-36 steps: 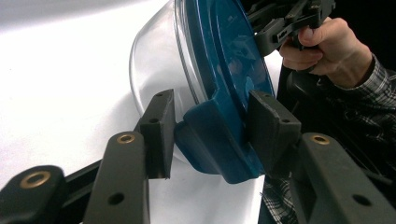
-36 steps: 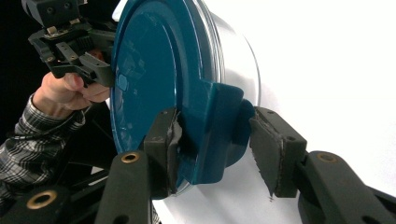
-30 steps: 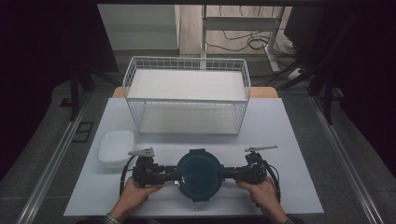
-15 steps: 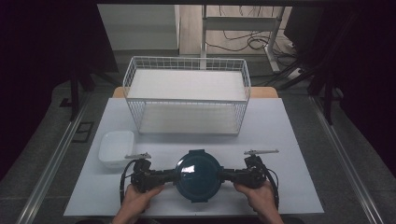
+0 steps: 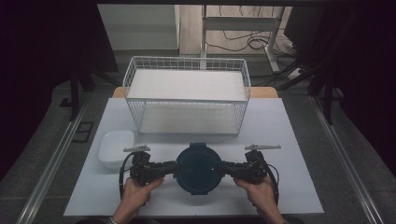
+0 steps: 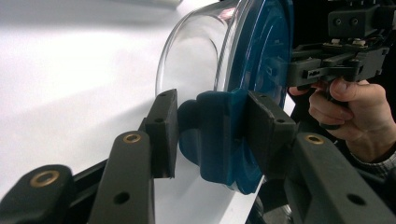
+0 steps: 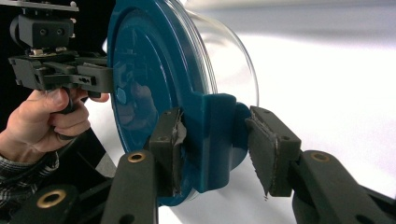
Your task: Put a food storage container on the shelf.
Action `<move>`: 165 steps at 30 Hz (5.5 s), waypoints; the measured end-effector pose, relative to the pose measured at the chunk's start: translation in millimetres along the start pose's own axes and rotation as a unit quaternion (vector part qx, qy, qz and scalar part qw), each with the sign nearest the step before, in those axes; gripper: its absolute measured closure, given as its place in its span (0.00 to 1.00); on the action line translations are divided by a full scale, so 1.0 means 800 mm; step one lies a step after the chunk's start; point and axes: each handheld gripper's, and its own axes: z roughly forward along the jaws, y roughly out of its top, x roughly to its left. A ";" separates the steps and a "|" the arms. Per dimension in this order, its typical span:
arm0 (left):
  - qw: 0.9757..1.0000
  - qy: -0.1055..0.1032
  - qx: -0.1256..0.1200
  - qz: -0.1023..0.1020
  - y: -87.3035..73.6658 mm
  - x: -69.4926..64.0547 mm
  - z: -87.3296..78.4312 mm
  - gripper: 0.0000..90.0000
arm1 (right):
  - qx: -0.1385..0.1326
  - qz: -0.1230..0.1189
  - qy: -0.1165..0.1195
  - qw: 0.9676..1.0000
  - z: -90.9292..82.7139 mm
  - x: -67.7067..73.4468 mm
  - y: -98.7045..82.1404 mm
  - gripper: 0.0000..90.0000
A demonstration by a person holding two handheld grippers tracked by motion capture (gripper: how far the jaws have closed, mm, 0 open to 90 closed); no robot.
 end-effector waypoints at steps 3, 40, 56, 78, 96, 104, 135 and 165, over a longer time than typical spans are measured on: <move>1.000 0.007 -0.005 0.012 0.016 -0.007 -0.005 0.63 | -0.009 -0.011 0.001 1.000 -0.004 0.005 0.013 0.62; 0.997 0.020 -0.061 0.037 0.292 -0.012 -0.070 0.63 | -0.067 -0.043 0.004 0.997 -0.019 0.049 0.286 0.62; 0.998 0.024 -0.064 0.015 0.321 0.027 -0.053 0.62 | -0.066 -0.009 0.003 0.998 0.012 0.014 0.323 0.61; 0.990 0.103 -0.083 0.046 0.317 0.037 -0.045 0.59 | -0.077 -0.037 -0.063 0.994 0.035 0.020 0.328 0.62; 0.973 0.155 -0.061 0.160 0.248 -0.009 -0.045 0.94 | -0.075 -0.150 -0.097 0.981 0.021 0.037 0.277 0.99; 0.971 0.181 -0.072 0.135 0.264 0.005 -0.037 0.96 | -0.079 -0.144 -0.105 0.981 0.033 0.030 0.282 0.99; 0.947 0.217 -0.053 0.230 0.215 -0.001 -0.073 0.43 | -0.077 -0.205 -0.120 0.968 0.023 0.049 0.250 0.53; 0.956 0.179 -0.014 0.231 0.060 -0.006 -0.038 0.03 | -0.064 -0.251 -0.117 0.959 0.004 0.046 0.114 0.14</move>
